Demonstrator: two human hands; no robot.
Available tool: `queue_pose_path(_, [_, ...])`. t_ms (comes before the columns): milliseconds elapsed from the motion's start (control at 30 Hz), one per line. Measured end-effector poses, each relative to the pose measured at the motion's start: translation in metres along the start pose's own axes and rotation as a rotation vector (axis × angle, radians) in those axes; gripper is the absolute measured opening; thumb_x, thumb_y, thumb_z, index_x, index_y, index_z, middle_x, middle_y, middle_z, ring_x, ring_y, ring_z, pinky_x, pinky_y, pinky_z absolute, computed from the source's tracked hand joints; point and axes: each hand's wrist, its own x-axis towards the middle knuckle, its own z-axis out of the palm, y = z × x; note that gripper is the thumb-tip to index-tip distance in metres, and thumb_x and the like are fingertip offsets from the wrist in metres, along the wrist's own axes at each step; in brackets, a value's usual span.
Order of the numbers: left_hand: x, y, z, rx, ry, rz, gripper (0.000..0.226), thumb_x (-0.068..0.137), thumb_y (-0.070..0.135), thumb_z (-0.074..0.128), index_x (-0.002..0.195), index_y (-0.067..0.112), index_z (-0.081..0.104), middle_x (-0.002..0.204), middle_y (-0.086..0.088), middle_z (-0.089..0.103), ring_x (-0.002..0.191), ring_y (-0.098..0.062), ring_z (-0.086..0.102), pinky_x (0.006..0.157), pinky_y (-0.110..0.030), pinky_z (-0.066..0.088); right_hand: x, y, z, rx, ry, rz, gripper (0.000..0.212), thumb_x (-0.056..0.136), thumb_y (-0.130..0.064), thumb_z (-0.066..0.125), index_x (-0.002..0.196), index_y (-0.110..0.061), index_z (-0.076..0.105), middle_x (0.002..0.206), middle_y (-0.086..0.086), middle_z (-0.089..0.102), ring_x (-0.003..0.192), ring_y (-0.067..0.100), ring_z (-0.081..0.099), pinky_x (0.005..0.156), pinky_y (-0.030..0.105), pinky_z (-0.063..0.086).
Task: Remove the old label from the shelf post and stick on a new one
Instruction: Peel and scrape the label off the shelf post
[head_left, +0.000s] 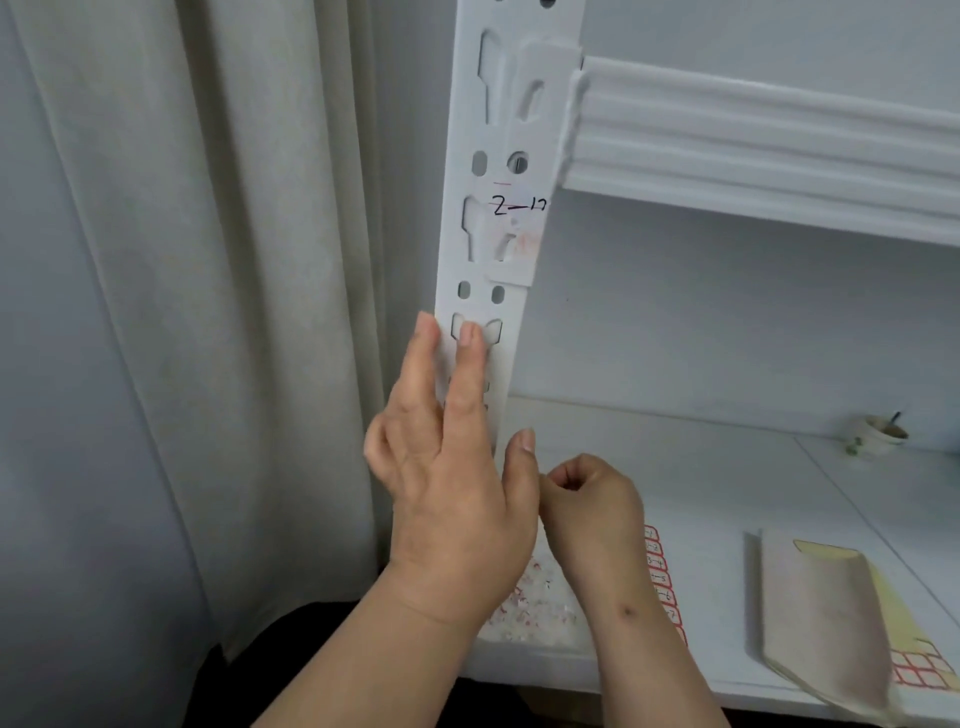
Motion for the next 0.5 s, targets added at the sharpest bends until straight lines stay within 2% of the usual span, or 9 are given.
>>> queue_pose_path(100, [0.001,-0.003,0.000,0.018,0.013,0.021,0.078,0.086,0.031,0.050,0.155,0.027,0.015,0.163,-0.001,0.008,0.144,0.010,0.001,0.111,-0.038,0.008,0.005,0.015,0.007,-0.051,-0.053,0.060,0.014,0.074,-0.016,0.063,0.064,-0.013,0.054,0.058,-0.001,0.057,0.051,0.014,0.048,0.048,0.024,0.035])
queue_pose_path(333, [0.005,-0.010,-0.005,0.037,0.038,0.046,0.077,0.083,0.024,0.059,0.152,0.030,0.024,0.159,0.000,0.017,0.137,-0.016,0.035,0.112,-0.036,0.013,0.007,0.031,0.020,-0.015,-0.095,0.164,0.019,0.069,-0.014,0.062,0.062,-0.013,0.044,0.055,0.001,0.047,0.051,0.017,0.042,0.050,0.029,0.036])
queue_pose_path(500, [0.008,-0.012,-0.009,0.042,0.040,0.061,0.075,0.082,0.021,0.064,0.148,0.031,0.031,0.156,-0.002,0.026,0.132,-0.012,0.041,0.113,-0.033,0.012,0.006,0.035,0.021,0.035,-0.112,0.196,0.013,0.070,-0.009,0.059,0.065,-0.011,0.046,0.059,0.003,0.049,0.054,0.019,0.044,0.051,0.029,0.037])
